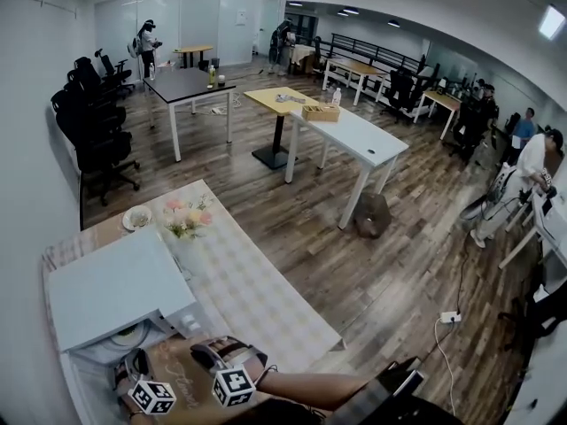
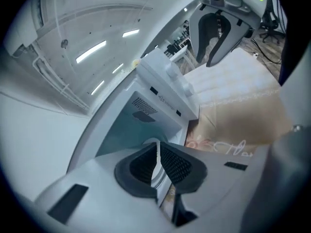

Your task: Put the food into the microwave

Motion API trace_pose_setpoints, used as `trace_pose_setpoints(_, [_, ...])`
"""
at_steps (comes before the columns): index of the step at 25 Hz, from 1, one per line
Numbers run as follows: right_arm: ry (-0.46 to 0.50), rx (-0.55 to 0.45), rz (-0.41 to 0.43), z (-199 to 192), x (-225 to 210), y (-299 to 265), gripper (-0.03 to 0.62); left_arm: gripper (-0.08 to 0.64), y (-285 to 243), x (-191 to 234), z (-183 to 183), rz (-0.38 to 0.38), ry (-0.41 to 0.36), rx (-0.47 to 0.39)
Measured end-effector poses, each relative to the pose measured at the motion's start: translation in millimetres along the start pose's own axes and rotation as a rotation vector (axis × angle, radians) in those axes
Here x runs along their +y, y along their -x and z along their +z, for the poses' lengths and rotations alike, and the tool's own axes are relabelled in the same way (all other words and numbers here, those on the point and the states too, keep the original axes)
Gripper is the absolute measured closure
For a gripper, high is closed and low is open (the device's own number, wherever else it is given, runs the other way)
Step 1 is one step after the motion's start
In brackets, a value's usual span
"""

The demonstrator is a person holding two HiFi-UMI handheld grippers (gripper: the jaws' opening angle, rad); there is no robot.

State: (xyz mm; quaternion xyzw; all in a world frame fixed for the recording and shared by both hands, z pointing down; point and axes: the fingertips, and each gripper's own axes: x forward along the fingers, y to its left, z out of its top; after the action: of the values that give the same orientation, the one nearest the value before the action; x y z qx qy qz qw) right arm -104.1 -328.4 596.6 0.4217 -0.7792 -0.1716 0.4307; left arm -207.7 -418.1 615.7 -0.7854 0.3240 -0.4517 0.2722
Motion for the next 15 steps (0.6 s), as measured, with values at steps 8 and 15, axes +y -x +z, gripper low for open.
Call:
trace_pose_setpoints(8, [-0.122, -0.136, 0.071, 2.4, -29.9, 32.2, 0.548, 0.538, 35.4, -7.0, 39.5, 0.078, 0.281, -0.058])
trace_pose_setpoints(15, [-0.221, -0.231, 0.151, 1.7, -41.2, 30.1, 0.554, 0.549, 71.5, 9.0, 65.3, 0.16, 0.501, -0.098])
